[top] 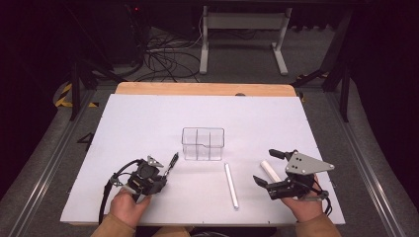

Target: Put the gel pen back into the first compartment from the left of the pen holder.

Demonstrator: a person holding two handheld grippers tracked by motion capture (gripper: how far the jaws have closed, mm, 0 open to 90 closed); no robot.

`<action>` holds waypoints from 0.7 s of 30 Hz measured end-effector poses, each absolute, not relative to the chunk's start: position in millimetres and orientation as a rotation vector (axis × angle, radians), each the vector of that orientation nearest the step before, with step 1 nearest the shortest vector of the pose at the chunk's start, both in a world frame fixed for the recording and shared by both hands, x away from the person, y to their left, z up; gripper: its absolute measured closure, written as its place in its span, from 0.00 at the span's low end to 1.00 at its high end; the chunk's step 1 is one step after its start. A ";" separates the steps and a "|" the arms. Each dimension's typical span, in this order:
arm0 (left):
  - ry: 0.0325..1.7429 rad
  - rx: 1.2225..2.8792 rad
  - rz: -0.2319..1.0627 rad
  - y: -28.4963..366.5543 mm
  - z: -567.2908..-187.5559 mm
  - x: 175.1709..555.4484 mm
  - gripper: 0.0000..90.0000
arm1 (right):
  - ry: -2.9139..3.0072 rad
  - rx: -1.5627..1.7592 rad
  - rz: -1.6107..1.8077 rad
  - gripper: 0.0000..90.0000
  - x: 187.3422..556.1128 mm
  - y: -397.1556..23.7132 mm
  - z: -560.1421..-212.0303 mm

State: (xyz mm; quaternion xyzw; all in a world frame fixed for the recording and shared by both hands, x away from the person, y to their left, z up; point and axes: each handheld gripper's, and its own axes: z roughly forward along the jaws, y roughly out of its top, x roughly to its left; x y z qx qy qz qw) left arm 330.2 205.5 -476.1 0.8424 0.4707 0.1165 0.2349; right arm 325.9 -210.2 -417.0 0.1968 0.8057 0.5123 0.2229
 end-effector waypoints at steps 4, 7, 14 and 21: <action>1.325 2.286 0.314 205.9 -476.5 331.2 0.85 | 2.227 0.537 1.408 0.09 325.3 -209.8 -416.4; 1.355 2.263 0.320 205.9 -476.8 330.7 0.87 | 2.229 0.531 1.406 0.09 324.9 -209.1 -416.3; 1.405 2.209 0.318 207.8 -477.0 330.1 0.89 | 2.235 0.511 1.404 0.09 323.0 -207.1 -415.3; 1.368 2.189 0.360 213.9 -465.6 326.6 0.89 | 2.233 0.509 1.404 0.09 322.7 -207.3 -414.9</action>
